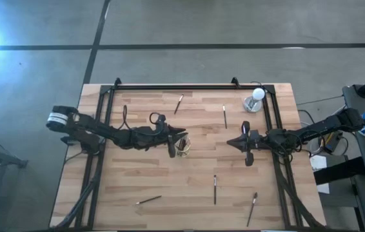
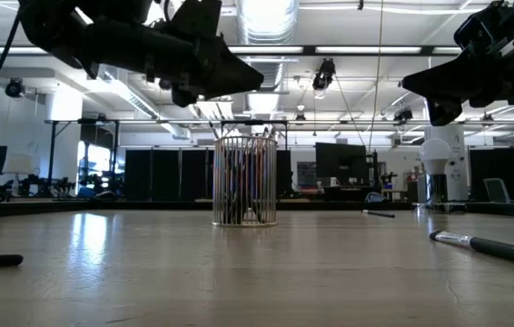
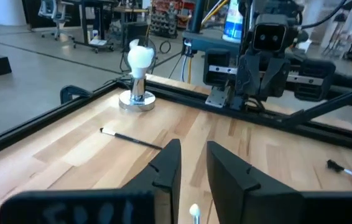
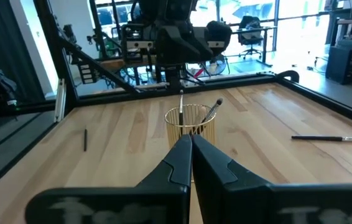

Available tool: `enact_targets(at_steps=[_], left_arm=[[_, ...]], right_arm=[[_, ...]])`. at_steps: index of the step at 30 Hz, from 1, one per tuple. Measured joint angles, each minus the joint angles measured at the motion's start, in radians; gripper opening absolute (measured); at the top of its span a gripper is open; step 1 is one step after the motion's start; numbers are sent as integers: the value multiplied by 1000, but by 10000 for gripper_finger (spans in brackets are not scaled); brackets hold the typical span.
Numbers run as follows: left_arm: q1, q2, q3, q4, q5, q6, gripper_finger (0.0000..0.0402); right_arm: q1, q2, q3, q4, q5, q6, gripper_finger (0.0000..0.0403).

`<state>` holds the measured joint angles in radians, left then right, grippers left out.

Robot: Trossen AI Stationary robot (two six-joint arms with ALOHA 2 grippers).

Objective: Pick & Place Makeup Brushes
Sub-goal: Put the liner brush into the gold makeup brush holder

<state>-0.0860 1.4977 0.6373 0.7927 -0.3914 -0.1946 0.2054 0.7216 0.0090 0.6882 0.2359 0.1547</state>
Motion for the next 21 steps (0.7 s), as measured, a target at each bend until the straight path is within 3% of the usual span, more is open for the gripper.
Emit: enact_targets(at_steps=[7,14,21], left_arm=[[-8,-94,0,-167,9,24,73],[-32,-140,-1,-274,52,36,66],[-130,-150,-1,-388,40,7,29]], right_arm=[[0,0,35,-48,2,3,8],[15,22,206,-411,80,38,8],[41,112,245,-382,87,15,8]])
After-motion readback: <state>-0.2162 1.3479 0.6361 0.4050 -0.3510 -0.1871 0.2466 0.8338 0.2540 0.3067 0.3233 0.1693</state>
